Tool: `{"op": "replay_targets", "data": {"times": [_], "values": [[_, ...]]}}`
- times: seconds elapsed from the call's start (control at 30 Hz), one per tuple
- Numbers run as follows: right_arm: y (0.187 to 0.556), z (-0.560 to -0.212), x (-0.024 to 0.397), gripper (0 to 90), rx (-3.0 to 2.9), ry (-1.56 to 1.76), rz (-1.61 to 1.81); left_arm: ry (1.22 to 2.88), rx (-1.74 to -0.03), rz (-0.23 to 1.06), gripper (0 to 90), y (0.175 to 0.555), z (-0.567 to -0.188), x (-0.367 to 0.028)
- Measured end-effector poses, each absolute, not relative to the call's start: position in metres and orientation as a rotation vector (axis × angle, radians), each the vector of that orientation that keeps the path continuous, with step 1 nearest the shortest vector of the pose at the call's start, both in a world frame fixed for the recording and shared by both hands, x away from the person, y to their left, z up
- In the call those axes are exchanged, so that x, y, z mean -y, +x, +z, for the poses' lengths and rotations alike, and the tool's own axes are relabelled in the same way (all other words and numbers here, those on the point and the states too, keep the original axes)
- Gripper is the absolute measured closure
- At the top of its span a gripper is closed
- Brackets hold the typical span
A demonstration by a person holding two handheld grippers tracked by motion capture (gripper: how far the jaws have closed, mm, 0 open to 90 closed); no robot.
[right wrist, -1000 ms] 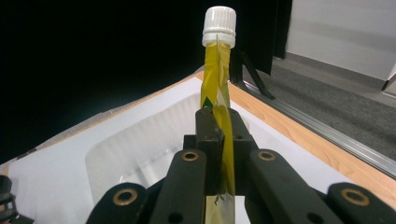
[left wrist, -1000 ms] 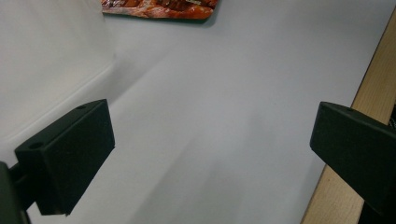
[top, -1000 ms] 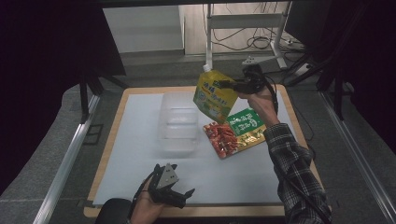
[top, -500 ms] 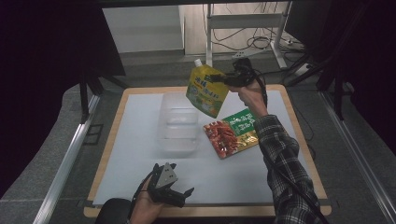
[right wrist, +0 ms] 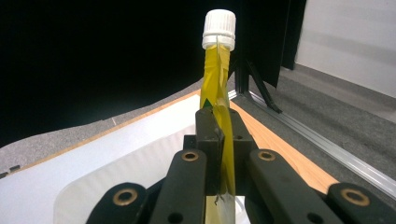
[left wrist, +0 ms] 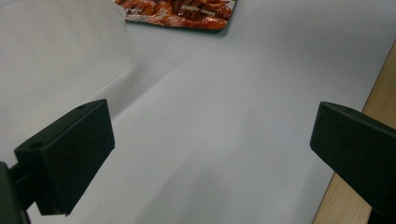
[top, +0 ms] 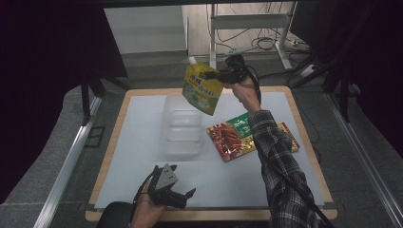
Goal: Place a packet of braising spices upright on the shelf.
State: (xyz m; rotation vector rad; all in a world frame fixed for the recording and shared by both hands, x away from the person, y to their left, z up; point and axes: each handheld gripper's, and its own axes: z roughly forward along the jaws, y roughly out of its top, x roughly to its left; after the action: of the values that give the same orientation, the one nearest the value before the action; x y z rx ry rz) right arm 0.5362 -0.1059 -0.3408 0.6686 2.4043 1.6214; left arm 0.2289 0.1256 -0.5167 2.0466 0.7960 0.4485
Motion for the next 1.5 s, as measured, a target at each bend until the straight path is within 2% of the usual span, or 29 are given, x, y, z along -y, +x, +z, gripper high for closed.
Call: {"op": "replay_targets", "data": {"times": [0.57,1.03,1.5], "values": [[0.550,-0.350,0.062,87.1,-2.441,0.626,1.598,2.047,-0.789,0.443,0.0,0.229,-0.517,-0.126],[0.559,-0.385,0.030,87.0,-2.520,0.610,1.525,2.052,-0.784,0.435,0.0,0.229,-0.518,-0.125],[0.563,-0.399,0.022,86.6,-2.517,0.661,1.531,2.068,-0.778,0.436,0.0,0.229,-0.519,-0.123]]}}
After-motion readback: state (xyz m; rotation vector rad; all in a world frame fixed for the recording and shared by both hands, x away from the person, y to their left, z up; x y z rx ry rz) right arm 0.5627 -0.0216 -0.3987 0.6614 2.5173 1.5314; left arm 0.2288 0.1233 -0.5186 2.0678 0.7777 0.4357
